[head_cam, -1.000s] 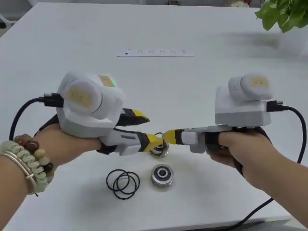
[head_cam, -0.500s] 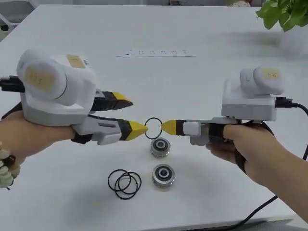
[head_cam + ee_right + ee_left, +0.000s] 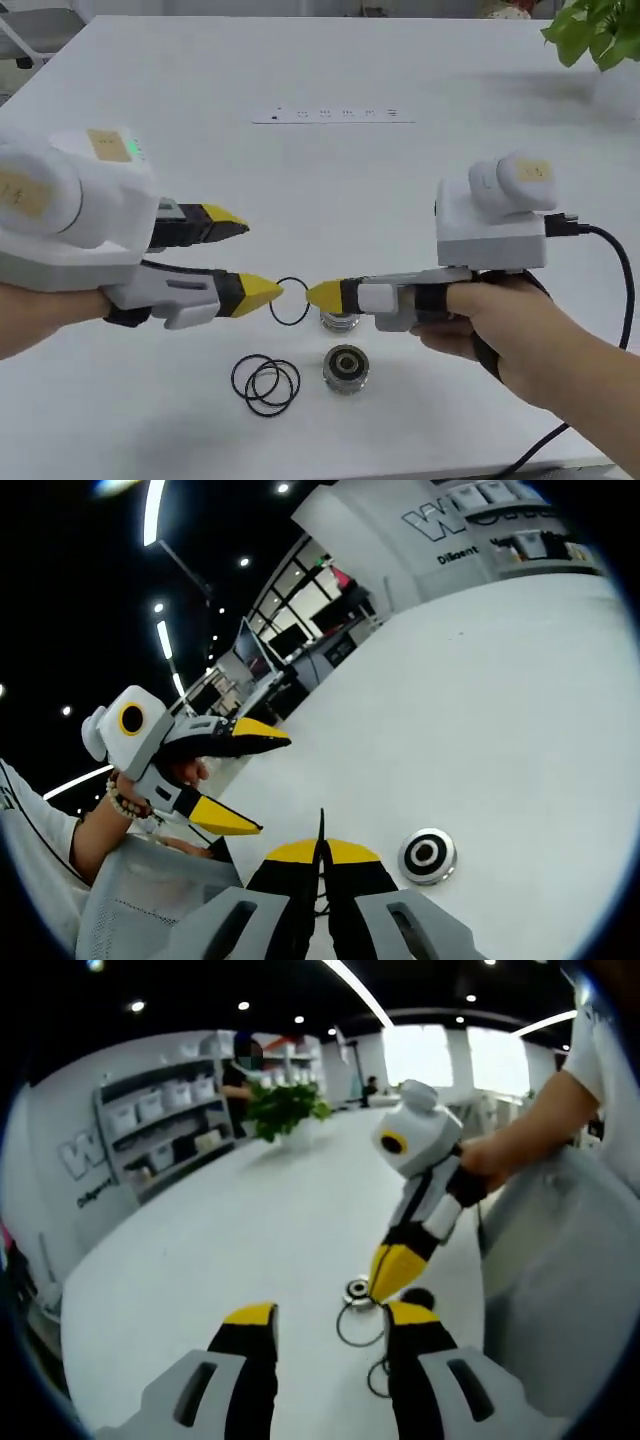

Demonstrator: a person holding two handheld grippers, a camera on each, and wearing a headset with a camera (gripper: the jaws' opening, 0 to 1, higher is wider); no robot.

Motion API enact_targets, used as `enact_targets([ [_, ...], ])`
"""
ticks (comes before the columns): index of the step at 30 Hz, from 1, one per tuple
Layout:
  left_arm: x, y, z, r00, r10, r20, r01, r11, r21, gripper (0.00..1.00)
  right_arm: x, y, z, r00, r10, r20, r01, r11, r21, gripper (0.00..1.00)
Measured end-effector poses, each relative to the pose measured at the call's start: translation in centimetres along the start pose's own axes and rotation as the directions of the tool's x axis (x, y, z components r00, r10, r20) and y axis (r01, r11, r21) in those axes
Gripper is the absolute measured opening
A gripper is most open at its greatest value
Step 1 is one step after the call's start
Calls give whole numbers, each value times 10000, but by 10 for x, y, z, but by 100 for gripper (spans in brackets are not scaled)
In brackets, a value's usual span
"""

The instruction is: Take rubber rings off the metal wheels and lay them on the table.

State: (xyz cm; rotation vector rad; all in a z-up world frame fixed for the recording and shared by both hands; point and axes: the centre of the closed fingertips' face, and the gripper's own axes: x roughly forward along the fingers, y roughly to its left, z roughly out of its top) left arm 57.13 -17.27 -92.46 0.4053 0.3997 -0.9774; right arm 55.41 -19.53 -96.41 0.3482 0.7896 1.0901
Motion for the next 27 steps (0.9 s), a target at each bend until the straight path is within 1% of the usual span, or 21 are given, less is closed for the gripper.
enact_targets([
  [1,-1,-1,-3,10000,1,-71,-1,10000,-33,43,1,2,-2,10000,69,-72,-70,10000,-46,0],
  [2,-3,-2,-9,9994,18,-337,-20,10000,-35,43,4,4,-5,9998,132,-158,-133,9999,-57,0],
  [3,-4,-1,-13,9989,92,-452,-91,10000,16,43,5,6,-7,9995,200,-257,-202,9998,-85,0],
  [4,-6,-1,-15,9987,141,-495,-139,9999,48,43,6,8,-10,9989,277,-375,-282,9995,-124,0],
  [7,-9,-3,-21,9981,162,-594,-169,9998,-111,44,11,12,-20,9961,418,-780,-437,9988,-221,0],
  [9,-11,-4,-22,9980,167,-606,-177,9997,-169,44,14,12,-26,9938,462,-1009,-489,9985,-241,0],
  [10,-11,-5,-23,9979,159,-632,-171,9997,-182,44,15,11,-31,9915,456,-1220,-497,9983,-309,0],
  [14,-13,-6,-27,9968,181,-783,-194,9997,-158,44,17,9,-37,9882,385,-1482,-461,9978,-483,0],
  [18,-15,-10,-32,9956,64,-933,-97,9993,-359,46,18,6,-41,9852,295,-1686,-394,9977,-553,0],
  [20,-15,-13,-35,9947,-37,-1029,-2,9993,-376,47,18,3,-42,9849,81,-1727,-213,9970,-747,0],
  [23,-14,-20,-40,9927,-326,-1165,270,9984,-493,50,18,-1,-45,9832,-49,-1825,-92,9970,-766,0],
  [27,-14,-29,-42,9910,-682,-1149,604,9957,-702,55,18,-4,-46,9817,-243,-1888,71,9958,-913,0],
])
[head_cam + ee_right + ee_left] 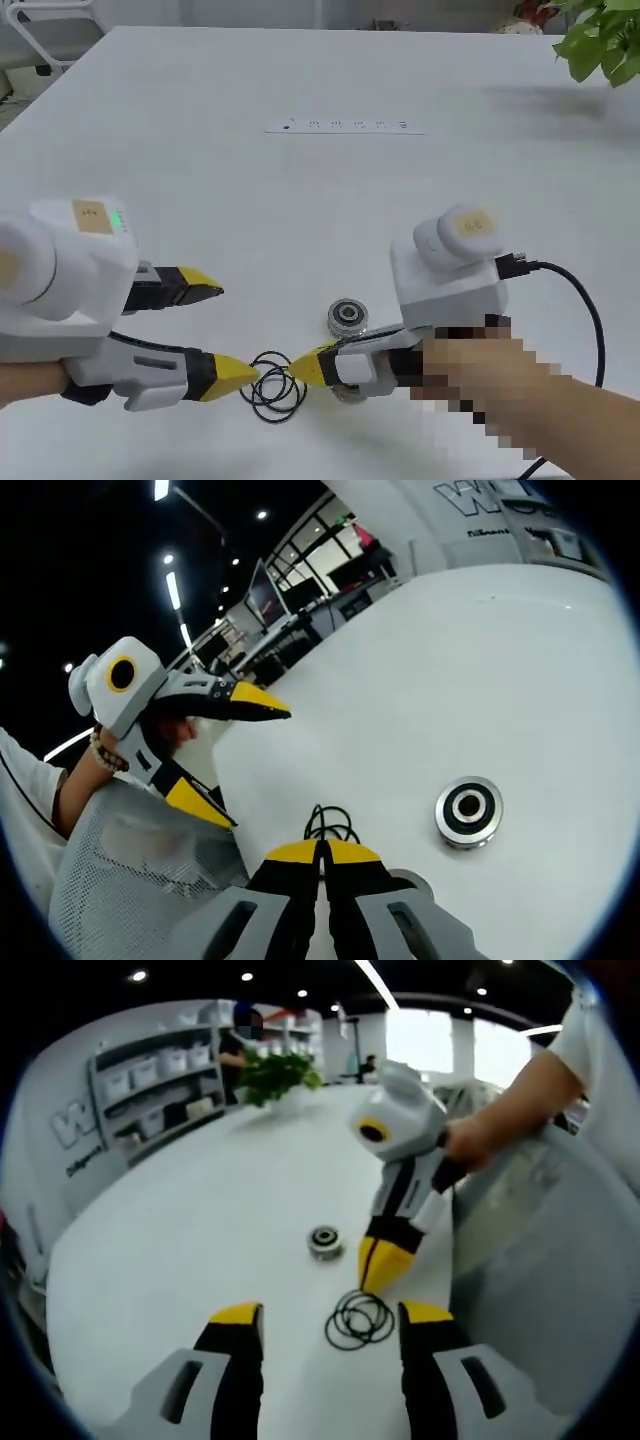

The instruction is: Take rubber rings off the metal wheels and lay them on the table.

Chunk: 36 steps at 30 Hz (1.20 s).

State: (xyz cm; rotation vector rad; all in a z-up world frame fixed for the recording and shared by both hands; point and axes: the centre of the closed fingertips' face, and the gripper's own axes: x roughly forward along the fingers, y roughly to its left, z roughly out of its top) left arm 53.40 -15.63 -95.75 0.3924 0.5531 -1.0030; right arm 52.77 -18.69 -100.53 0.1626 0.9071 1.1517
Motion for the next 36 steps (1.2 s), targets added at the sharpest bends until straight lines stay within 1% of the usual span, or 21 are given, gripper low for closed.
enact_targets([
  [3,1,-3,-4,9998,-134,-149,131,9998,-160,57,0,-2,-1,10000,-91,-12,91,10000,-14,0],
  [8,1,-6,-11,9988,-291,-383,281,9993,-253,59,1,-4,-2,9997,-229,-76,228,9996,-138,0],
  [11,2,-8,-14,9981,-370,-483,355,9989,-318,59,2,-4,-3,9994,-338,-117,333,9988,-355,0],
  [14,2,-8,-16,9976,-385,-584,368,9989,-292,59,2,-6,-4,9985,-528,-152,516,9959,-746,2],
  [16,1,-8,-16,9976,-375,-584,357,9988,-321,60,3,-4,-3,9983,-566,-170,547,9941,-941,5],
  [18,1,-8,-15,9978,-377,-553,358,9987,-352,60,4,-4,-3,9980,-594,-213,568,9927,-1060,7],
  [22,1,-8,-15,9979,-364,-541,344,9987,-368,60,5,-3,-4,9970,-694,-340,634,9861,-1533,9],
  [25,1,-8,-16,9976,-365,-595,346,9988,-339,60,5,-3,-5,9952,-861,-471,748,9761,-2042,11],
  [27,1,-9,-16,9976,-358,-594,339,9989,-316,60,5,-4,-6,9932,-1024,-547,863,9663,-2425,13],
  [32,1,-9,-16,9975,-350,-618,333,9990,-287,60,4,-5,-6,9918,-1114,-633,912,9608,-2616,15],
  [36,1,-9,-16,9975,-358,-613,342,9991,-263,60,0,-6,-1,9922,-1143,-490,982,9617,-2560,15],
])
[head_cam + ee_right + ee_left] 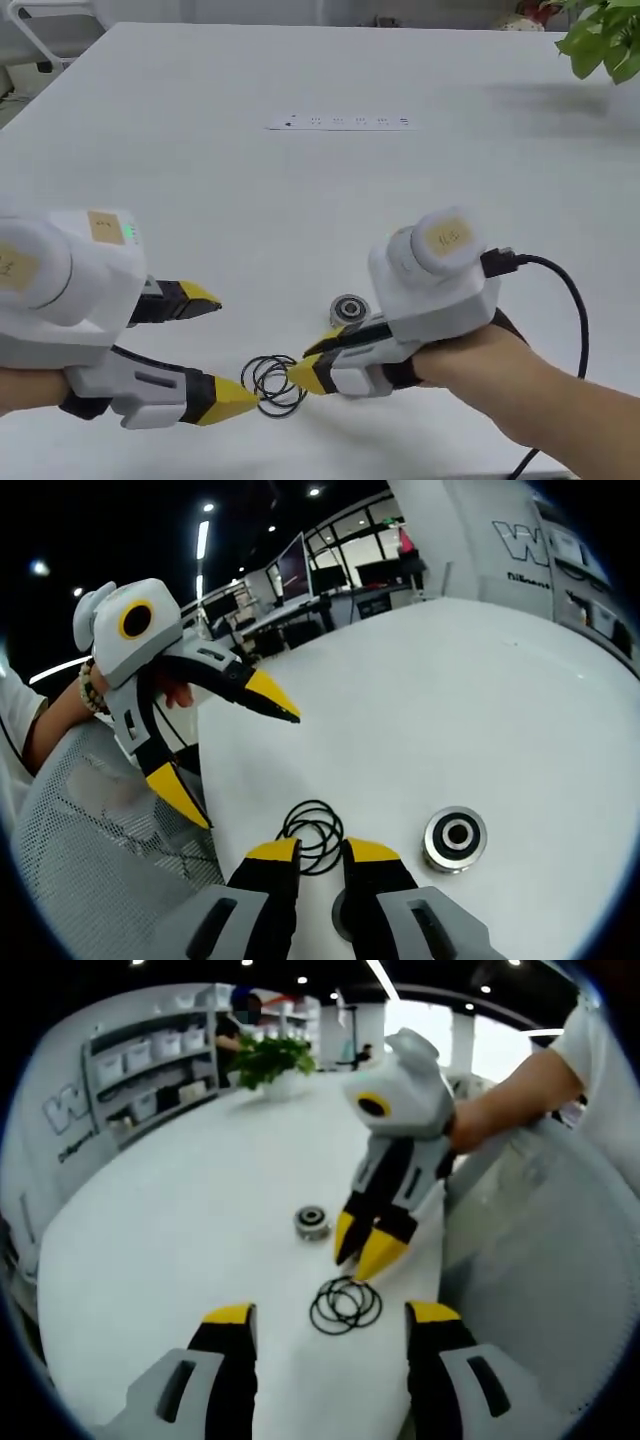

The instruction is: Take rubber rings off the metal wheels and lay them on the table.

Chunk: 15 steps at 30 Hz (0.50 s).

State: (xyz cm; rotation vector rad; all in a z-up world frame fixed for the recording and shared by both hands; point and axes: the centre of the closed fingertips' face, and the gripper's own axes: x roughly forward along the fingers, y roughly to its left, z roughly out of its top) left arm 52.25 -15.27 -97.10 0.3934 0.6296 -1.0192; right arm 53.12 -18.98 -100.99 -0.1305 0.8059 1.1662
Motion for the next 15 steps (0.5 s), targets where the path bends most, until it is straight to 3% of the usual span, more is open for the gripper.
enact_targets([
  [7,0,0,-1,10000,-26,-50,26,10000,0,61,-5,-1,5,10000,18,96,-18,10000,69,19],
  [15,-1,-1,0,10000,-16,3,16,10000,15,62,-10,10,13,9995,285,146,-277,9981,-542,31],
])
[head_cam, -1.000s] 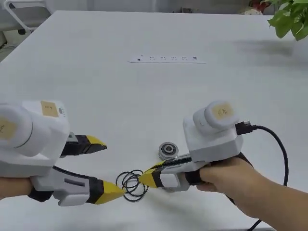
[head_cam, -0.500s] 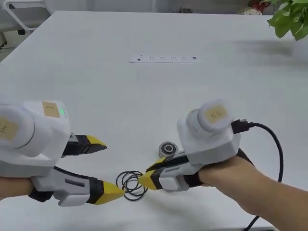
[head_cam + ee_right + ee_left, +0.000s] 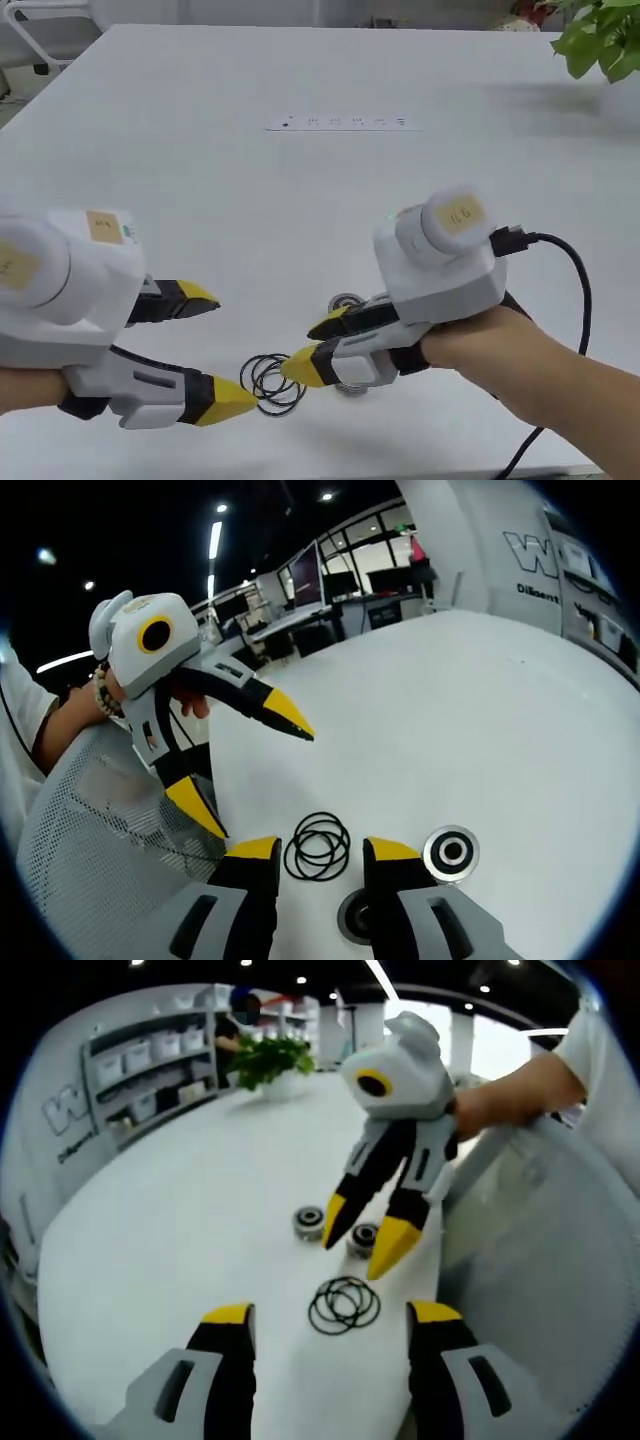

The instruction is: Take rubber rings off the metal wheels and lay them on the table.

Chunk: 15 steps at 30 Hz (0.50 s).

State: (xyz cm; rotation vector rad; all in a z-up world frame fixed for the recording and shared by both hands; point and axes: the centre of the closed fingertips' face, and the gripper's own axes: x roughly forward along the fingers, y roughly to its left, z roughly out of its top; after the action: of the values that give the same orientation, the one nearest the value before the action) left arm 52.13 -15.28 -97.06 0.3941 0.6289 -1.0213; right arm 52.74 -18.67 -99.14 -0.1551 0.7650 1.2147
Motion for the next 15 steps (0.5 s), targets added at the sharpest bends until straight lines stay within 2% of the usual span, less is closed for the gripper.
enact_targets([
  [6,-2,-1,3,9999,33,130,-33,10000,-5,62,-3,12,3,9996,236,-147,-248,9956,-899,41],
  [12,-5,-5,2,9998,59,178,-58,10000,-64,64,-12,16,13,9993,305,231,-275,9921,-1227,48],
  [15,-7,-7,2,9997,51,218,-49,10000,-84,66,-16,16,17,9987,337,384,-291,9928,-1165,55],
])
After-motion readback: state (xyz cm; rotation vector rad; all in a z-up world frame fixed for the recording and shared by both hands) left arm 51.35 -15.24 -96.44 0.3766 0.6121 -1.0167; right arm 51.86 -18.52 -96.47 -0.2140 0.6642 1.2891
